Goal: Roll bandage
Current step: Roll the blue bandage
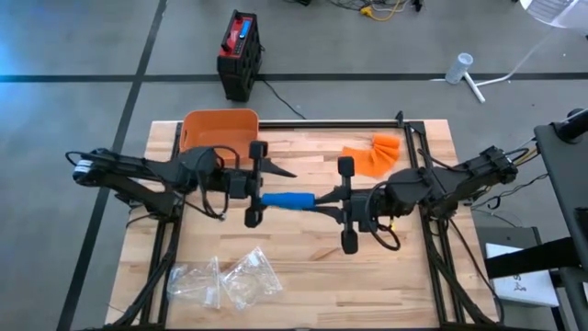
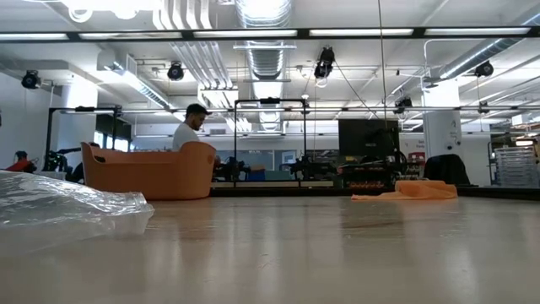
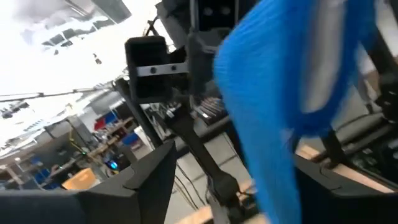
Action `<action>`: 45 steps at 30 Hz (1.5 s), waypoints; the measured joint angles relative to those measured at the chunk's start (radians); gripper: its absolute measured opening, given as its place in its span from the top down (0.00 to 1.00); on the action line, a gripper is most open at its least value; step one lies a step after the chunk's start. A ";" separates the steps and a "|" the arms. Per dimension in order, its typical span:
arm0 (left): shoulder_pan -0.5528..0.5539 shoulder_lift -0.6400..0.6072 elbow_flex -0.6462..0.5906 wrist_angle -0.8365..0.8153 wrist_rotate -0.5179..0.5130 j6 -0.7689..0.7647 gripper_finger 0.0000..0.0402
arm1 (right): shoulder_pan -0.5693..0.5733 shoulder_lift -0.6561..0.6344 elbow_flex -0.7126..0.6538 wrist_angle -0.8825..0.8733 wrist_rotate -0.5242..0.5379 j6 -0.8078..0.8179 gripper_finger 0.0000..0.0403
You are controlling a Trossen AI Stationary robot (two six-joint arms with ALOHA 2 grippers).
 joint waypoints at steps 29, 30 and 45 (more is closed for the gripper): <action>0.044 0.090 -0.073 0.154 -0.041 -0.063 1.00 | 0.057 -0.014 0.000 0.143 -0.114 -0.029 0.99; 0.044 0.090 -0.079 0.161 -0.041 -0.075 1.00 | 0.057 -0.014 0.000 0.150 -0.091 -0.062 0.99; -0.128 0.092 -0.094 0.169 -0.059 -0.146 1.00 | 0.024 -0.008 -0.022 0.132 0.263 -0.533 0.99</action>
